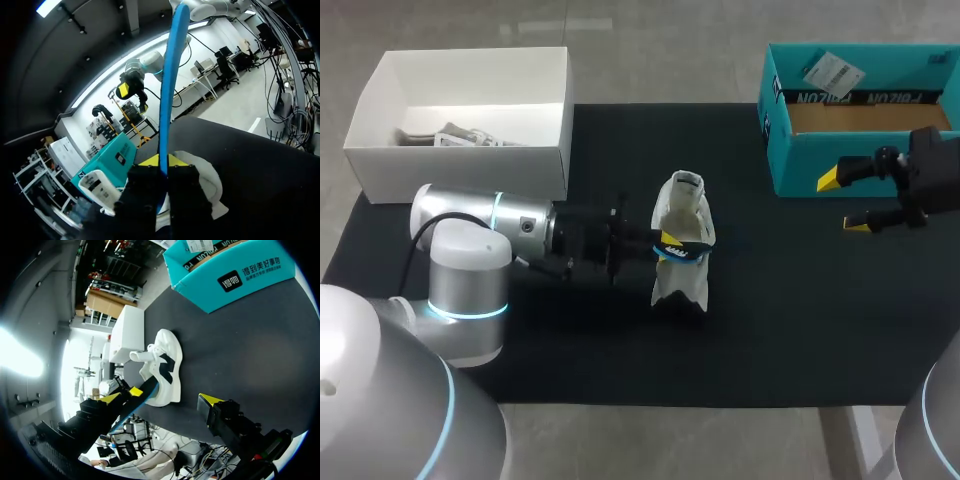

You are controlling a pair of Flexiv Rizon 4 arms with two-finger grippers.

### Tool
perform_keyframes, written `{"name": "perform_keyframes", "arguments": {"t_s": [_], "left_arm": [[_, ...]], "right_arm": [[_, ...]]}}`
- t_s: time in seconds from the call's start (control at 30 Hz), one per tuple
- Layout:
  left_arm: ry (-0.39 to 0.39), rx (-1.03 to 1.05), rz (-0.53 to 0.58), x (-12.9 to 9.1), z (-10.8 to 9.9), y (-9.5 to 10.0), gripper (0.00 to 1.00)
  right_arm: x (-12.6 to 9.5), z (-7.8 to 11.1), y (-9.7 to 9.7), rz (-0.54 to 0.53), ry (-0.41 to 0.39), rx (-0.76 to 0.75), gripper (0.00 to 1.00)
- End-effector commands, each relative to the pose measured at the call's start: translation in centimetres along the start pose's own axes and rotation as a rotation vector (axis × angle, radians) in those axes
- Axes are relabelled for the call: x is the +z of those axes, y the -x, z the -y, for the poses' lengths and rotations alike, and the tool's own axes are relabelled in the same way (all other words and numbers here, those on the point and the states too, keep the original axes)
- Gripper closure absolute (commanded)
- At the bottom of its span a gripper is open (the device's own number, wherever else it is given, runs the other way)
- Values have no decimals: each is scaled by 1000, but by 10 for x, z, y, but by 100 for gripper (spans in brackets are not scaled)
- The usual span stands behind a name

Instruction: Take the shoe out of the shoebox, open the shoe tongue, remove and reinsert the insole, then place the shoe into the shoebox

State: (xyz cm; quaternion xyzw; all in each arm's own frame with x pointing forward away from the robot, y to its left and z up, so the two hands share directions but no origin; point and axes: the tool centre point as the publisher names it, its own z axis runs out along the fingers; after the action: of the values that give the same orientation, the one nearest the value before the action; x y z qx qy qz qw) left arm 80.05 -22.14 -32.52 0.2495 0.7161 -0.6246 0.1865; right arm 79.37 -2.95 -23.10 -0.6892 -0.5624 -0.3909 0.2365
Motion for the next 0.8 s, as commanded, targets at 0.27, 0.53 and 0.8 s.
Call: {"name": "perform_keyframes", "arguments": {"t_s": [0.27,0.53,0.8], "left_arm": [[38,15,-10,10,-22,4,100],[56,-8,-12,9,-25,6,100],[37,-6,-6,-2,-1,9,53]], "right_arm": [[0,1,-1,4,1,2,0],[0,1,-1,4,1,2,0],[0,1,-1,4,1,2,0]]}}
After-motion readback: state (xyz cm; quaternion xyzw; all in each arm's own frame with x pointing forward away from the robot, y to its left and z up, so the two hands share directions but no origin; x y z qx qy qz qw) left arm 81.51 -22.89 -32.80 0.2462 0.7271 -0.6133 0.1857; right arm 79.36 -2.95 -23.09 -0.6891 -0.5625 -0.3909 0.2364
